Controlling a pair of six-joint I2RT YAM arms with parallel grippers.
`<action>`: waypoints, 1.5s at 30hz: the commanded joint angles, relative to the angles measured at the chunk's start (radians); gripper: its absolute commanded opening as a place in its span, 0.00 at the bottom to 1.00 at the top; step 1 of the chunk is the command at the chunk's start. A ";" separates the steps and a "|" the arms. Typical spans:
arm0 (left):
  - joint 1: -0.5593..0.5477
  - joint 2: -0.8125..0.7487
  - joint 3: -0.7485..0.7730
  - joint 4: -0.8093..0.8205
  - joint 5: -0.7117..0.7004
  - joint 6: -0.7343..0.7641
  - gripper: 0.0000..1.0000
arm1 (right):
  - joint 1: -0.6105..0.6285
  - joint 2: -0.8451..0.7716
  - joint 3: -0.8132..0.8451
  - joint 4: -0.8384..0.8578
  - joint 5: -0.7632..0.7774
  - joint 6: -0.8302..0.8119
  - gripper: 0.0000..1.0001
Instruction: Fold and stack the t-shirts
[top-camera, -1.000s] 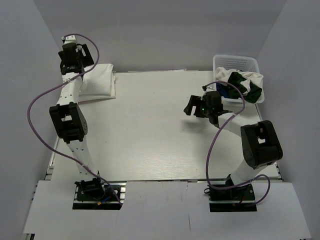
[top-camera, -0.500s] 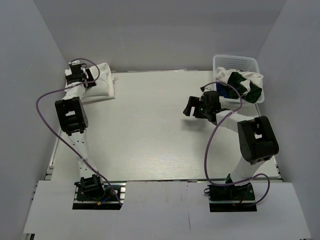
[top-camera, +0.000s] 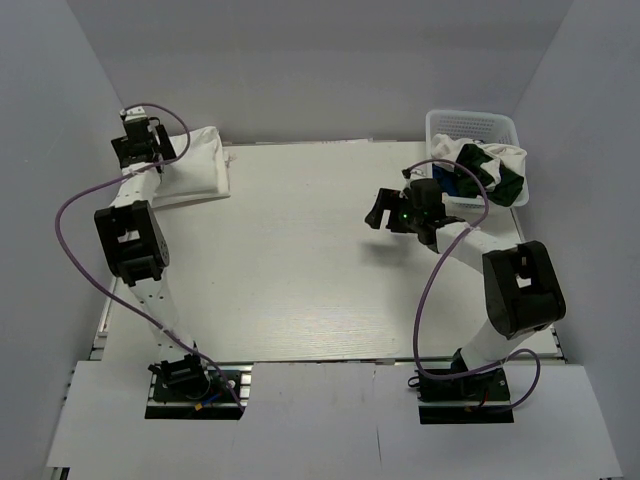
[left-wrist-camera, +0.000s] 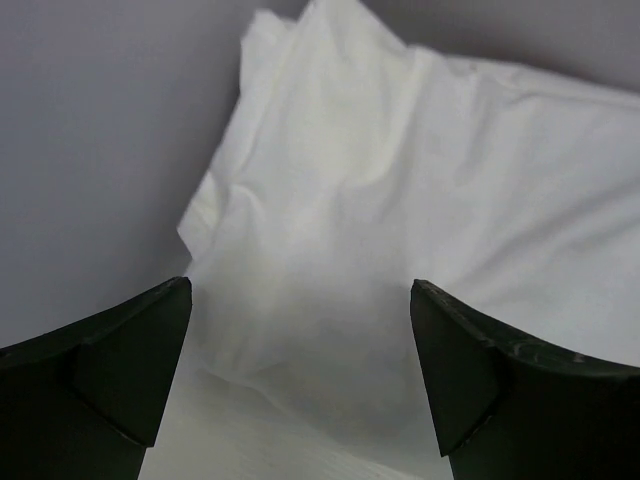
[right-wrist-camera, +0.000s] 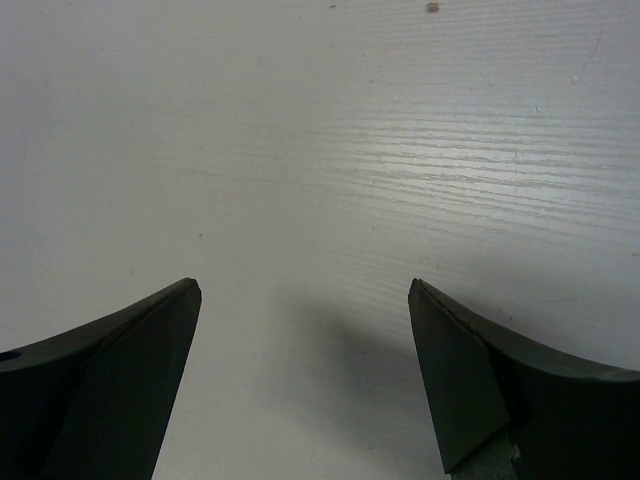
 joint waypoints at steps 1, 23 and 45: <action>0.012 -0.052 -0.015 0.053 -0.034 0.021 1.00 | 0.011 -0.041 -0.024 0.033 -0.010 -0.023 0.90; 0.031 0.115 0.211 -0.081 0.064 -0.054 1.00 | 0.012 -0.045 -0.007 -0.005 0.004 -0.049 0.90; -0.113 -0.025 -0.139 0.037 0.386 -0.045 1.00 | 0.009 -0.025 -0.044 0.056 -0.070 -0.041 0.90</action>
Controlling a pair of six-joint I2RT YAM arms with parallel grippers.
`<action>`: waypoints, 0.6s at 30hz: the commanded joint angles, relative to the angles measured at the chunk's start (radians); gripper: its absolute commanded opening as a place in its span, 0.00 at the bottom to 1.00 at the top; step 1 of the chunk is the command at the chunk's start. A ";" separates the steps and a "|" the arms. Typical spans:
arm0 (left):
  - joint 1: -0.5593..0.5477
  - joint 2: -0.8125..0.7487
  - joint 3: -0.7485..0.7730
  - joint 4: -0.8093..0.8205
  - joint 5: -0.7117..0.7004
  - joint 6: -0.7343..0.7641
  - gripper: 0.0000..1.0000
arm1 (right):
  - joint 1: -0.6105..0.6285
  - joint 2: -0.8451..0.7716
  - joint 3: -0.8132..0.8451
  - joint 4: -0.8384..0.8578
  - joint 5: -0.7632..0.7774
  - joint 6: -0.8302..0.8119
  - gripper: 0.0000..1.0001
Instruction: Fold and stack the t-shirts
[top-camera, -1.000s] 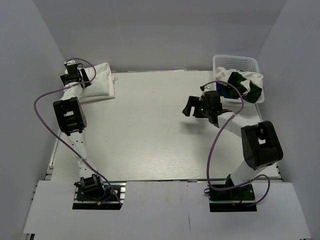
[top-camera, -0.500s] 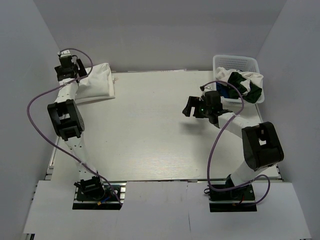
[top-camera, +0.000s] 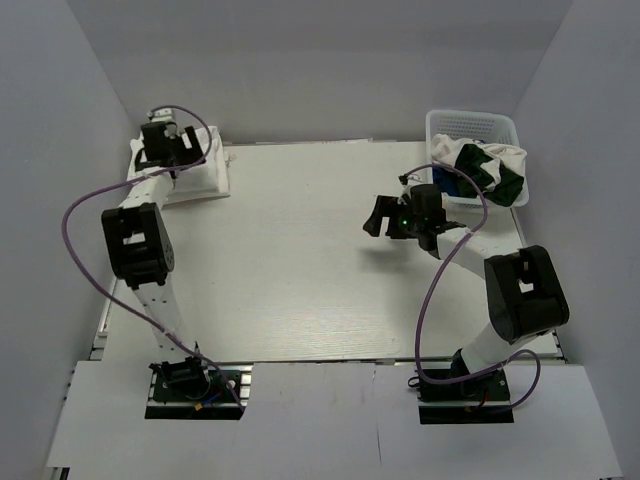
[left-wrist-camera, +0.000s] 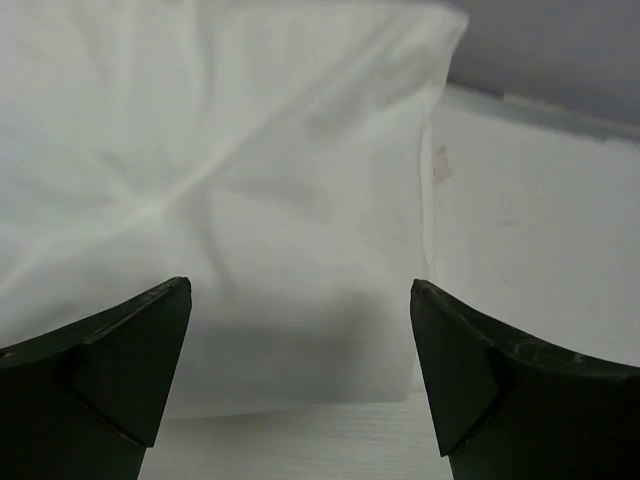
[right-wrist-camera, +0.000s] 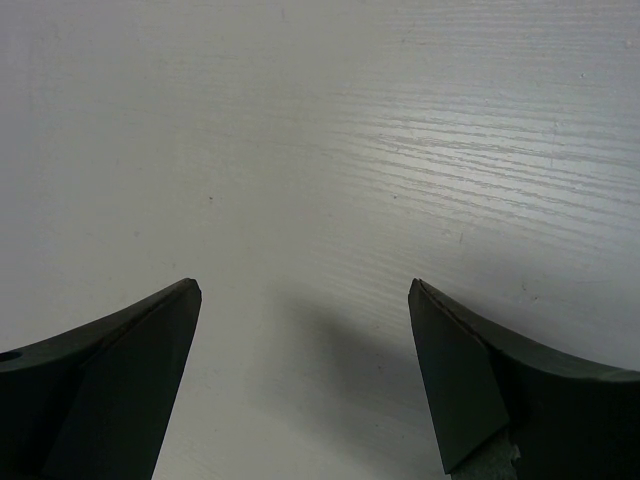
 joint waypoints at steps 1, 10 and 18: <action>-0.059 0.121 0.021 -0.063 0.070 0.030 1.00 | 0.001 0.020 0.010 0.048 -0.025 -0.010 0.90; -0.091 0.189 0.130 -0.169 0.046 0.101 1.00 | -0.002 0.050 0.035 0.026 -0.001 -0.024 0.90; -0.054 -0.006 0.067 -0.084 -0.107 0.104 1.00 | -0.001 0.077 0.059 0.019 -0.019 -0.021 0.90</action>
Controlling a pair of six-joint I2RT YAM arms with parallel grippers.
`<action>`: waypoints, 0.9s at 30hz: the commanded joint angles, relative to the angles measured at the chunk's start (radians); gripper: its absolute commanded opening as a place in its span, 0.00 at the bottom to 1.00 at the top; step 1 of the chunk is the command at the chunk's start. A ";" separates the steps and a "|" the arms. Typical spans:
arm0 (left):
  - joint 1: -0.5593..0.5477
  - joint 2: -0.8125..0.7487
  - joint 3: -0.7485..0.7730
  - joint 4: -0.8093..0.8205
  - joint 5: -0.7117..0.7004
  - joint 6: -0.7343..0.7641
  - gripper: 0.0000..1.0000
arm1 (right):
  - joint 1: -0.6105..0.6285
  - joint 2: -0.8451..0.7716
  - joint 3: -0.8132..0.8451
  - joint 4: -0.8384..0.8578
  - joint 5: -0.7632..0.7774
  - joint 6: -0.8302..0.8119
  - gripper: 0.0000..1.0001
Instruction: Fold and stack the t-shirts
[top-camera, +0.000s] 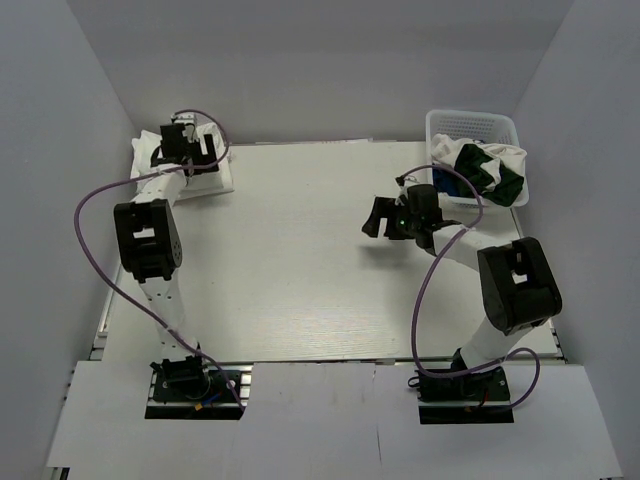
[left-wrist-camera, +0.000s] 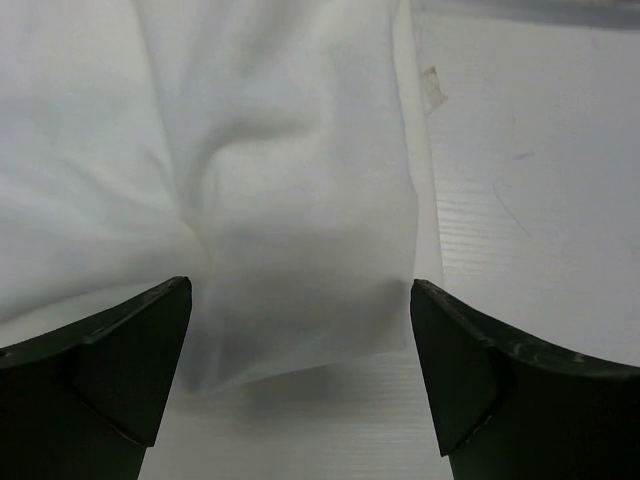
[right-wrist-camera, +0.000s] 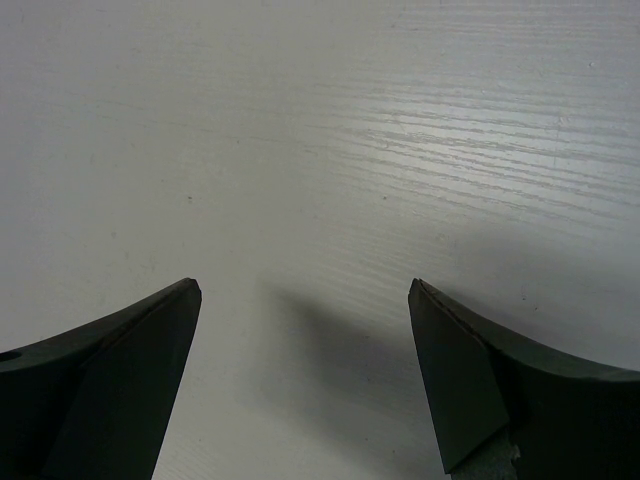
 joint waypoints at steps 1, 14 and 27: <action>0.036 -0.148 0.003 0.056 -0.125 0.002 1.00 | 0.001 0.026 0.053 0.005 -0.017 -0.016 0.90; 0.163 0.073 0.122 0.007 -0.064 -0.029 1.00 | 0.000 0.118 0.157 -0.028 -0.053 -0.012 0.90; 0.204 0.147 0.130 -0.016 -0.015 -0.101 1.00 | 0.001 0.069 0.145 -0.041 -0.044 -0.023 0.90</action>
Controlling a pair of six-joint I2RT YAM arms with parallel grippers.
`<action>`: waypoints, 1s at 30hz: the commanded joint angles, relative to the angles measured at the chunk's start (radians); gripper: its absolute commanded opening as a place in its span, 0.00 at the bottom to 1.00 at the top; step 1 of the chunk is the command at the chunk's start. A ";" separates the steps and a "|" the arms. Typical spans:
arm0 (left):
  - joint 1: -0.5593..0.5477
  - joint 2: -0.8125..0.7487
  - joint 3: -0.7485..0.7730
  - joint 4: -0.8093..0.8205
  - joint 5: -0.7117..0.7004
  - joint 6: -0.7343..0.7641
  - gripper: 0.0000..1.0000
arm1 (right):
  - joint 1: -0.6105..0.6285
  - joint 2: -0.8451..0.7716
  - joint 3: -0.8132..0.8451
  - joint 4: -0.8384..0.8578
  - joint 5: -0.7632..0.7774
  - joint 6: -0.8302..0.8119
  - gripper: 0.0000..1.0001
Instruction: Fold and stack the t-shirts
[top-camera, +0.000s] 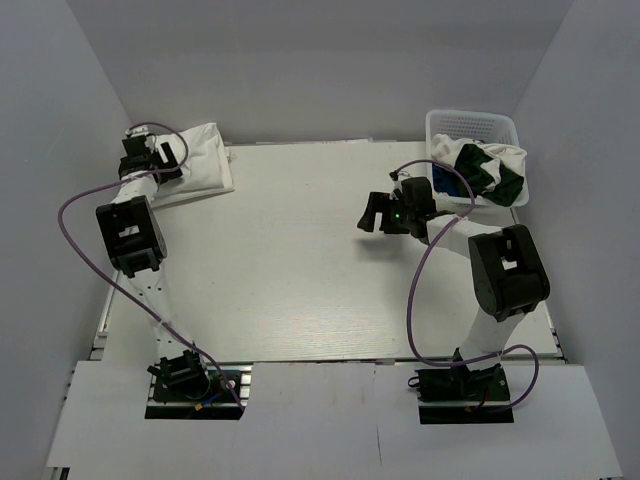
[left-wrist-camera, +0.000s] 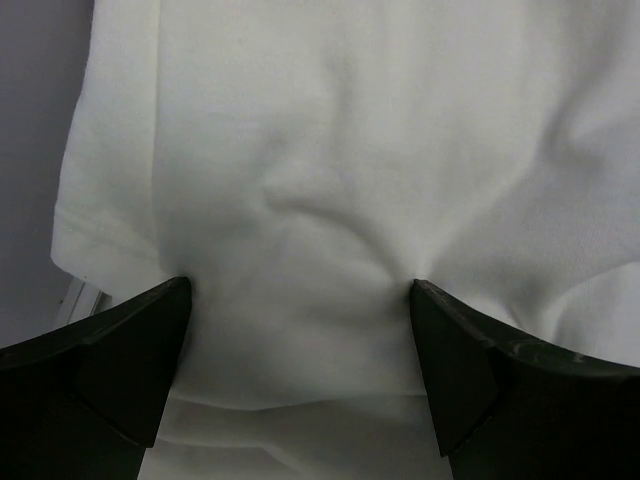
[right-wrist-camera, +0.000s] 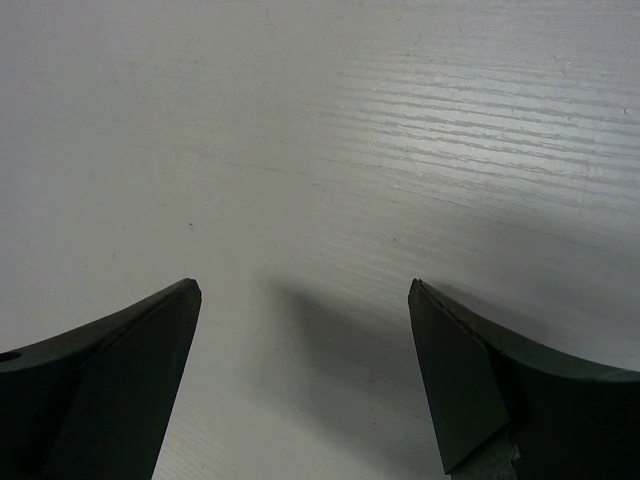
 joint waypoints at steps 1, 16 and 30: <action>0.006 -0.008 0.029 -0.068 0.038 -0.036 1.00 | 0.001 -0.054 0.016 0.008 -0.011 -0.016 0.90; -0.022 -0.705 -0.329 0.002 0.284 -0.385 1.00 | -0.005 -0.312 -0.111 0.146 -0.102 0.082 0.90; -0.155 -1.248 -1.100 0.231 0.466 -0.567 1.00 | -0.012 -0.367 -0.255 0.307 -0.179 0.206 0.90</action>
